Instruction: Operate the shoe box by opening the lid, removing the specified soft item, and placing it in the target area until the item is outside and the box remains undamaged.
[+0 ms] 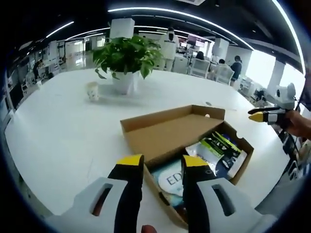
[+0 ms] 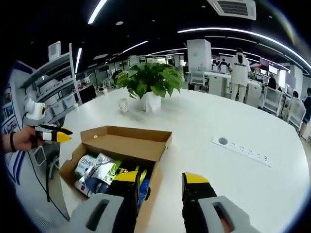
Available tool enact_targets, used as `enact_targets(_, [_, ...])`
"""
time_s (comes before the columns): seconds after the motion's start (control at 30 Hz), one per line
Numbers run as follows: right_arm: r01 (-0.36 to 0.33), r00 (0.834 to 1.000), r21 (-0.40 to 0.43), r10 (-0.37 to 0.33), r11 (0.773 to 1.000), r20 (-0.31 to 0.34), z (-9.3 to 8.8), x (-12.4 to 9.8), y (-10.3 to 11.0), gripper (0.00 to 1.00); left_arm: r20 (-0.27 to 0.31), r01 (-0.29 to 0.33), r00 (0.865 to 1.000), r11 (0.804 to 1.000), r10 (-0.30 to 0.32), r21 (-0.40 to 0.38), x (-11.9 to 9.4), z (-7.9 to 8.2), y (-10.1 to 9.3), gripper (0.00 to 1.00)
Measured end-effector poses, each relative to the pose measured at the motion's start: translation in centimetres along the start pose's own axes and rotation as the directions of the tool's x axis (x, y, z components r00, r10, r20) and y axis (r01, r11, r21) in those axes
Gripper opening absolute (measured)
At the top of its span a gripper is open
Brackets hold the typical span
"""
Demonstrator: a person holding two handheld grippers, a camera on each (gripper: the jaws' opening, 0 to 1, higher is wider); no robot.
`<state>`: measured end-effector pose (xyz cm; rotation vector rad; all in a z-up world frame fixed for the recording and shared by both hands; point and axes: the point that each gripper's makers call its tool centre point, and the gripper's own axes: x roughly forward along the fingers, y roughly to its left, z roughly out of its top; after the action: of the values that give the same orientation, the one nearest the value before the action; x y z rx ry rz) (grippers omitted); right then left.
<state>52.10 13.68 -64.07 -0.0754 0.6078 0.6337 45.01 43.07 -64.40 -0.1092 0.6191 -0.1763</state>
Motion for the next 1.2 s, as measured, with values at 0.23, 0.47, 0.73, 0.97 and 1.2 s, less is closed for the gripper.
enact_targets(0.23, [0.001, 1.0, 0.029, -0.001, 1.0, 0.003, -2.2, -1.8, 0.7, 0.31, -0.029, 0.038, 0.999, 0.999, -0.038, 0.0, 0.2, -1.6, -1.6, 0.32])
enact_targets(0.47, [0.013, 1.0, 0.053, -0.012, 0.999, -0.008, -3.8, -2.6, 0.4, 0.3, -0.054, 0.072, 0.996, 0.997, -0.072, 0.001, 0.3, -2.7, -3.5, 0.32])
enact_targets(0.73, [0.001, 1.0, 0.074, -0.001, 0.997, -0.005, -4.2, -2.6, 0.0, 0.29, -0.075, 0.12, 0.99, 0.993, -0.121, -0.01, 1.3, -3.6, -5.3, 0.32])
enact_targets(0.97, [-0.004, 1.0, 0.079, 0.004, 0.997, 0.0, -4.5, -3.0, 0.6, 0.29, -0.118, 0.149, 0.981, 0.988, -0.152, -0.035, 2.6, -5.2, -6.8, 0.31])
enact_targets(1.2, [-0.012, 1.0, 0.085, 0.012, 0.996, -0.002, -5.3, -3.7, 1.1, 0.3, -0.156, 0.174, 0.972, 0.984, -0.178, -0.039, 3.9, -6.4, -8.0, 0.31])
